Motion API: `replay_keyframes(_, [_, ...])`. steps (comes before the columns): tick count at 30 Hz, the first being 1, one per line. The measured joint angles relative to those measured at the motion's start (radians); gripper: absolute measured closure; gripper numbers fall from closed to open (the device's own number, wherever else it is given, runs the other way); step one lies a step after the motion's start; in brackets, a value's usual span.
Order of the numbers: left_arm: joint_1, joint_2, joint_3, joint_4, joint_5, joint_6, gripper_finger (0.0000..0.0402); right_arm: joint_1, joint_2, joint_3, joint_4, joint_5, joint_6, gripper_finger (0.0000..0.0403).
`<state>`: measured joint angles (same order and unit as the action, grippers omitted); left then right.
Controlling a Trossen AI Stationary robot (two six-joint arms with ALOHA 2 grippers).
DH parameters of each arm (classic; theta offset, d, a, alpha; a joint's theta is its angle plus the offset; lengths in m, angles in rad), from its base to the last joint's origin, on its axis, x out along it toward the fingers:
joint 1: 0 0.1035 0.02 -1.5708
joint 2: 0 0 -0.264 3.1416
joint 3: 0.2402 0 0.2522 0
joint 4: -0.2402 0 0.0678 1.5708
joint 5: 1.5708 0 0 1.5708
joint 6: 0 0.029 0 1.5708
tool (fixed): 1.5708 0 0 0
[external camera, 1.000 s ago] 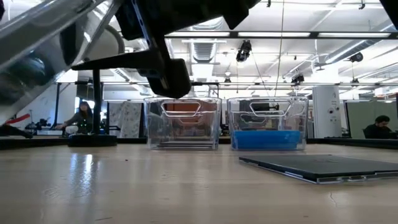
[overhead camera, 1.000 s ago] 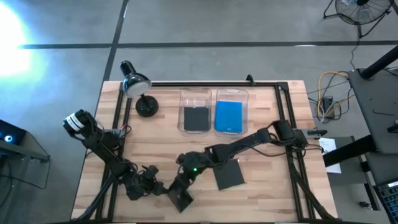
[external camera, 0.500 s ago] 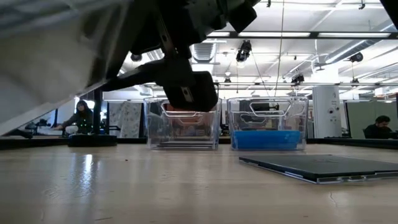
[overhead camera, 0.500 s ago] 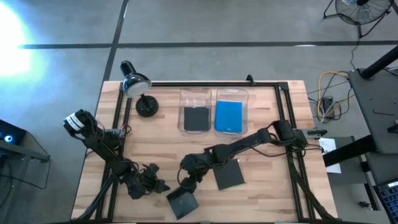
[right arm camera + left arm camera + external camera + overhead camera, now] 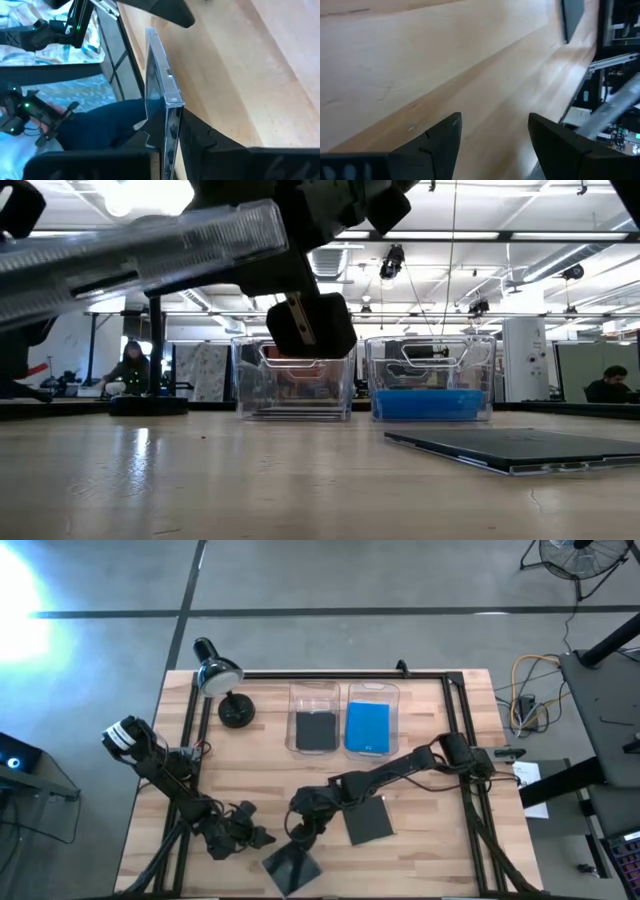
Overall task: Pick & place jewel cases by type
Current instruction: Put the black CD case into the left transparent bin
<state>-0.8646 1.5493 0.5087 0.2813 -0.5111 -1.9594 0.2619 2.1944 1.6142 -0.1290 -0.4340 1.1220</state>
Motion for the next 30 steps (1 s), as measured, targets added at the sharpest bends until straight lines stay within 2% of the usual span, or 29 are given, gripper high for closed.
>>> replay_keyframes(7, [-0.002, -0.082, -0.007, -0.047, -0.015, 0.057, 0.0188, -0.035, -0.022, 0.0, -0.047, 0.01, -0.019, 0.0377])
replay_keyframes(11, [-0.015, -0.175, -0.007, -0.226, -0.019, 0.076, 0.0188, -0.081, -0.077, 0.0, -0.144, 0.027, -0.065, 0.0377])
replay_keyframes(15, [-0.046, -0.25, -0.008, -0.436, -0.011, 0.027, 0.0188, -0.158, -0.151, 0.0, -0.295, 0.062, -0.135, 0.0377])
replay_keyframes(20, [-0.06, -0.315, -0.008, -0.58, -0.026, -0.013, 0.0188, -0.283, -0.275, -0.001, -0.455, 0.155, -0.192, 0.0377])
replay_keyframes(24, [-0.06, -0.336, -0.008, -0.597, -0.082, -0.008, 0.0188, -0.404, -0.39, -0.001, -0.464, 0.262, -0.206, 0.0377])
replay_keyframes(28, [-0.054, -0.345, -0.02, -0.597, -0.11, -0.04, 0.0188, -0.511, -0.484, 0.0, -0.462, 0.431, -0.159, 0.0376])
replay_keyframes(30, [-0.051, -0.349, -0.031, -0.597, -0.111, -0.066, 0.0188, -0.559, -0.497, 0.001, -0.473, 0.425, -0.143, 0.0376])
